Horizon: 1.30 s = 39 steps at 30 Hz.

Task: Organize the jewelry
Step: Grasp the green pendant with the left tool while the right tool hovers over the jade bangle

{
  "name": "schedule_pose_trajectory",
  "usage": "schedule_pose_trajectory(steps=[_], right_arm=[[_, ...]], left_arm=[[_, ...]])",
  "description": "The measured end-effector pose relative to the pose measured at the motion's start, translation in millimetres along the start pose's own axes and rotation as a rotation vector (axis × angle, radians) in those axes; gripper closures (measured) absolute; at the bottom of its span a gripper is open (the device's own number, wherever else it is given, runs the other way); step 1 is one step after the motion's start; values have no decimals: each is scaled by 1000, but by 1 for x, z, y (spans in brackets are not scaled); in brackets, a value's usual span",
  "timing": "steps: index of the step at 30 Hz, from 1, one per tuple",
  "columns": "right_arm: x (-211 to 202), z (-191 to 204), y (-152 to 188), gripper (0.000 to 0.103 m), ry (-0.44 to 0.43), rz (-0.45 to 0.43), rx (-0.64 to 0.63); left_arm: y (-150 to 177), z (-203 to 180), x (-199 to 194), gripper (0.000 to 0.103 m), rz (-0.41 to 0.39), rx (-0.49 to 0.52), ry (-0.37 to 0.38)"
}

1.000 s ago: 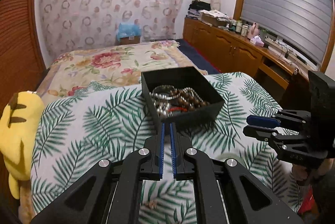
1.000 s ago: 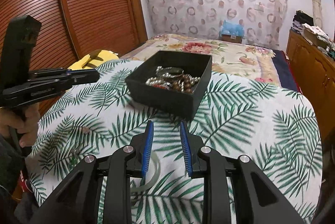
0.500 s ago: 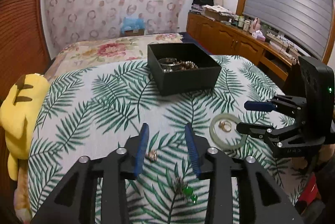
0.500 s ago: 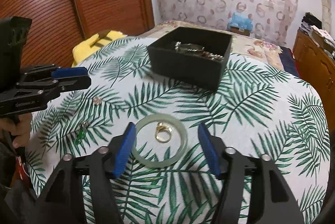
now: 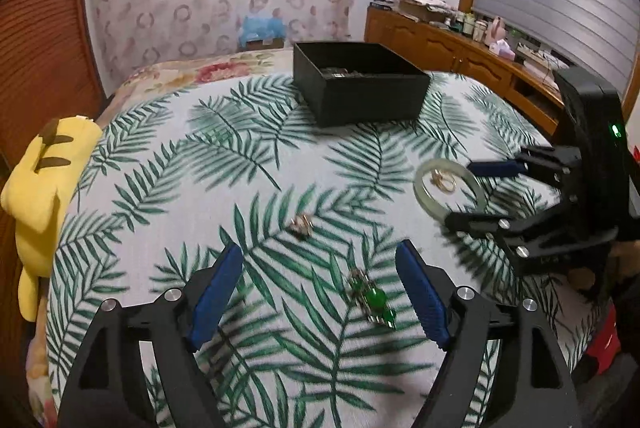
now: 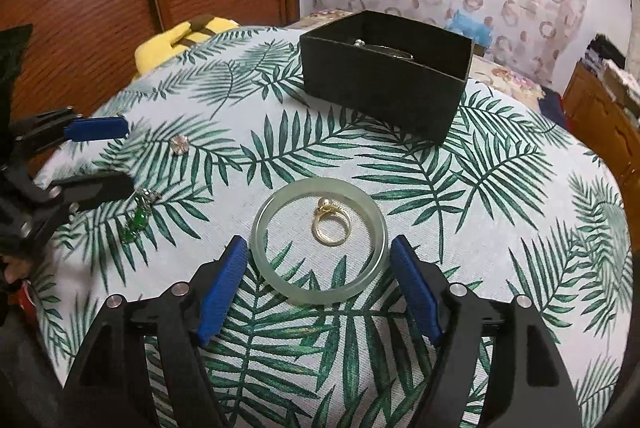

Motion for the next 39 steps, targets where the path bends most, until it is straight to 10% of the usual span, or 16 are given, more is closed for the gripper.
schedule_pose_trajectory(steps=[11, 21, 39], right_arm=[[2, 1, 0, 26, 2, -1, -1], [2, 0, 0, 26, 2, -1, -1], [2, 0, 1, 26, 1, -1, -1]], left_arm=[[14, -14, 11, 27, 44, 37, -1], [21, -27, 9, 92, 45, 57, 16], [-5, -24, -22, 92, -70, -6, 58]])
Point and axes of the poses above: each gripper's, at about its wrist camera, not at the fingertips, and x roughly the way its jaws point, z to its left, y to its underside, the point moved 3 cm from there along x, roughly the way its jaws point, and after that the axes turned 2 degrees about -x, right-handed, at the moved point
